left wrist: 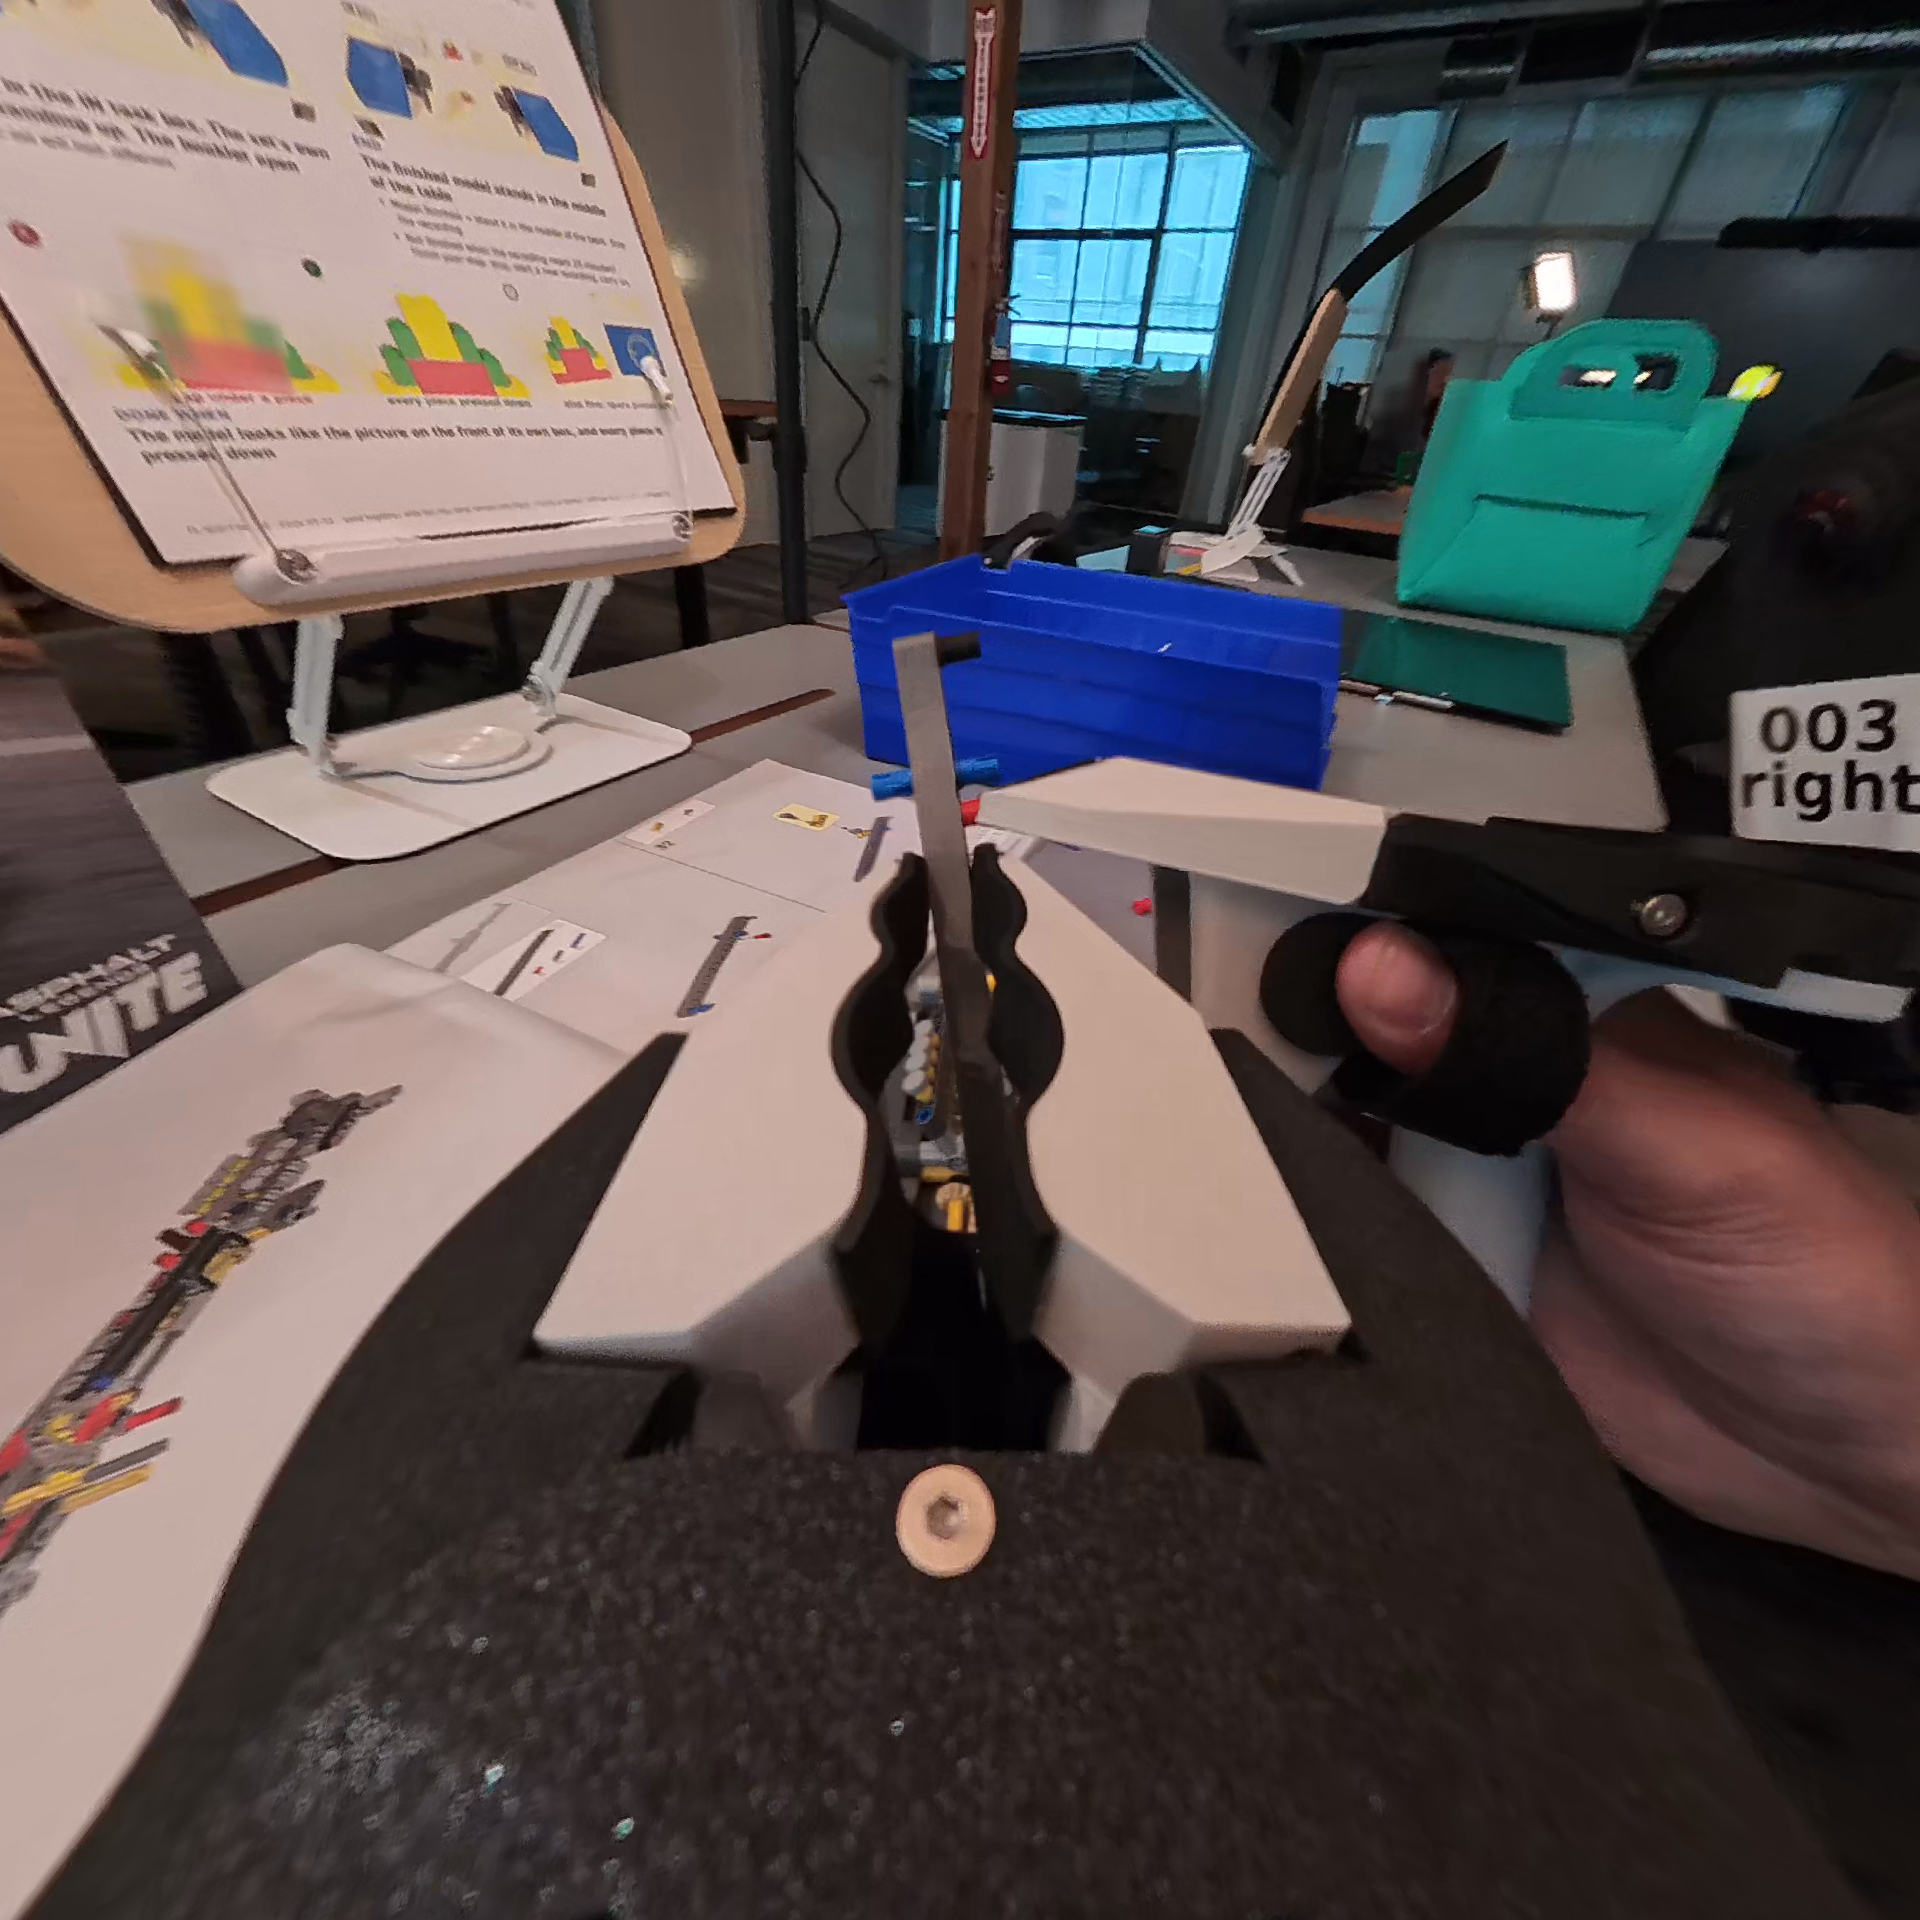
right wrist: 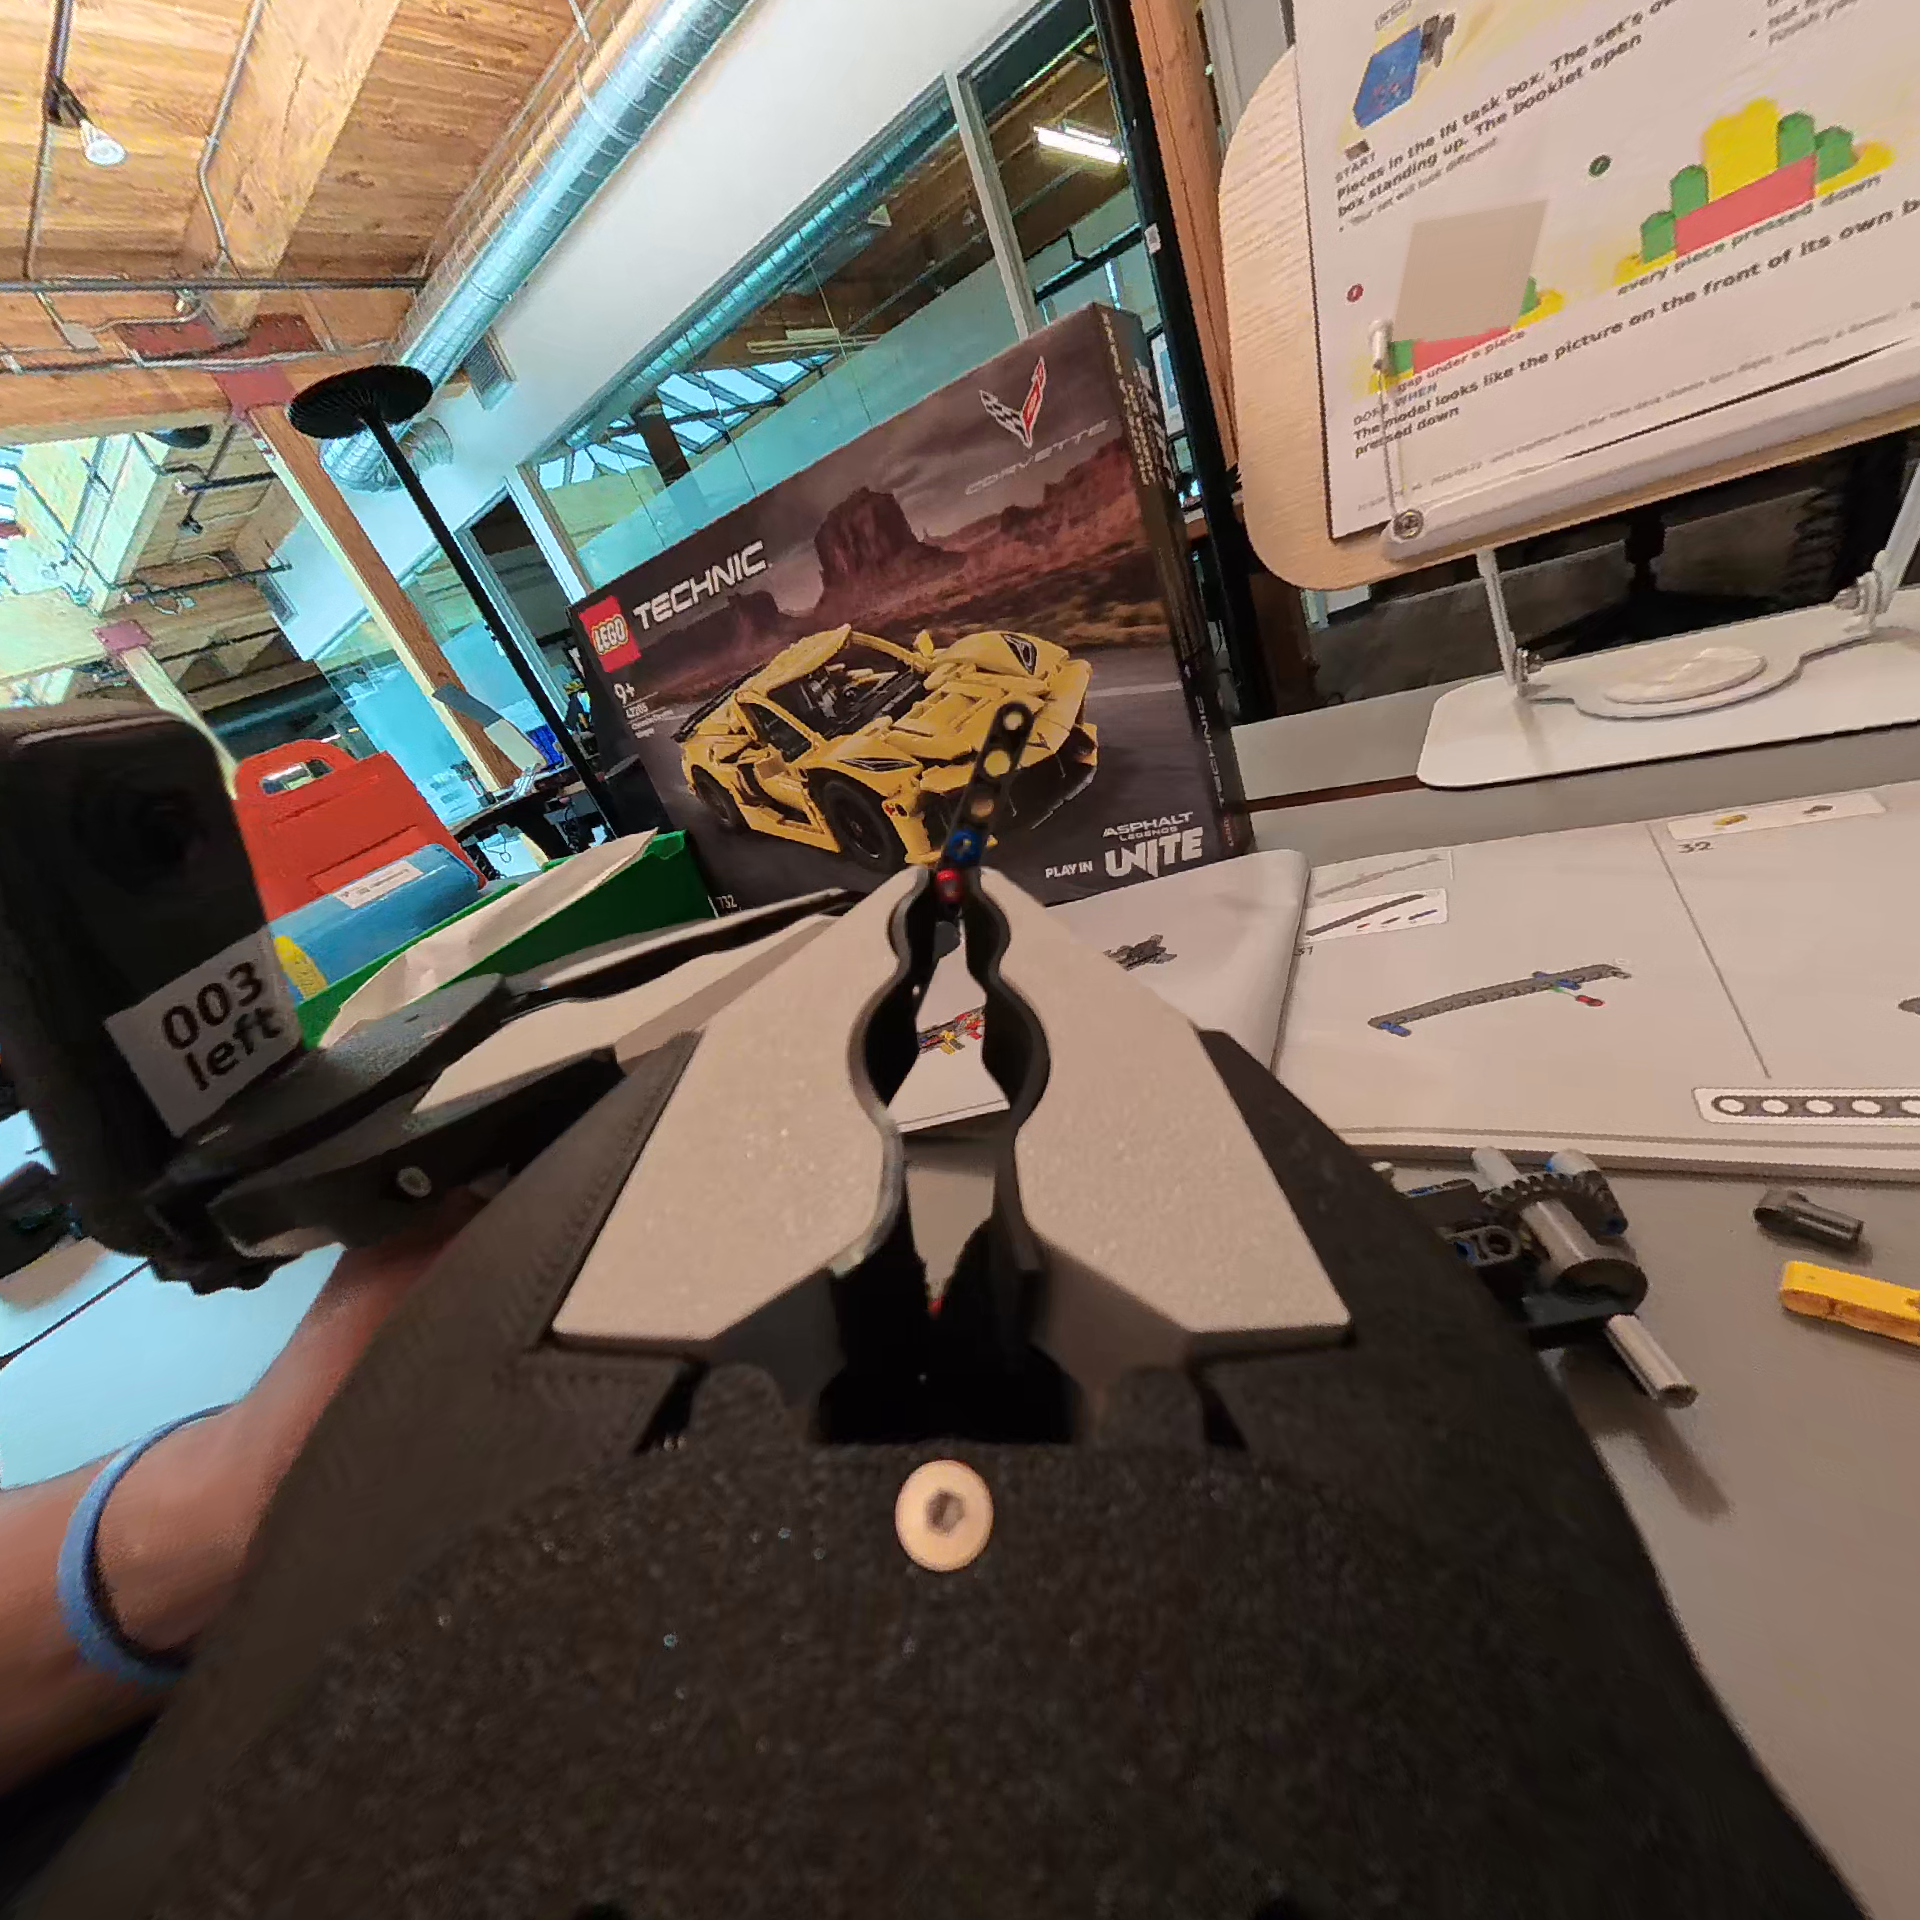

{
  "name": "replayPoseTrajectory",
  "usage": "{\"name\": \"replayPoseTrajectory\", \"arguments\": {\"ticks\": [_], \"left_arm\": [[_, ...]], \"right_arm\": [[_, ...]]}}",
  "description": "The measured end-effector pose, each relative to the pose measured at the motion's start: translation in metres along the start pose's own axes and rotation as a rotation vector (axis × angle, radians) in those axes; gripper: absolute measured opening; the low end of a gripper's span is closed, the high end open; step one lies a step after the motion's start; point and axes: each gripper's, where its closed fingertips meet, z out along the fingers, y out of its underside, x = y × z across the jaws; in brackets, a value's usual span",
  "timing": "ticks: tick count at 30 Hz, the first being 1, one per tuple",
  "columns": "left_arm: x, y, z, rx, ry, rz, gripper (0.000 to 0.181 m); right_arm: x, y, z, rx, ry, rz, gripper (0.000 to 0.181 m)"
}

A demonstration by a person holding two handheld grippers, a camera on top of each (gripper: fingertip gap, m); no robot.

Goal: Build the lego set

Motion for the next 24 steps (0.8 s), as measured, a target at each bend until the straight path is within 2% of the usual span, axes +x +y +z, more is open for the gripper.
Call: {"name": "replayPoseTrajectory", "arguments": {"ticks": [5,12,16,21,22,24], "left_arm": [[0.001,0.001,0.0,-0.002,-0.037,0.062,0.006],[0.001,0.001,-0.004,-0.017,-0.088,0.278,0.007],[0.004,-0.001,-0.003,-0.006,-0.089,0.266,0.007],[0.007,-0.011,-0.006,0.044,-0.133,0.337,0.007],[0.007,-0.012,-0.007,0.05,-0.13,0.338,0.007],[0.007,-0.009,-0.006,0.039,-0.101,0.306,0.007]], "right_arm": [[-0.001,0.001,0.0,0.004,-0.027,0.035,0.003],[-0.004,0.002,-0.002,-0.01,-0.106,0.076,0.003],[-0.004,0.0,-0.004,0.005,-0.047,-0.081,0.003],[-0.009,-0.009,-0.007,0.044,0.008,-0.283,0.003],[-0.01,-0.01,-0.007,0.05,0.01,-0.302,0.003],[-0.008,-0.007,-0.007,0.038,-0.024,-0.22,0.004]]}}
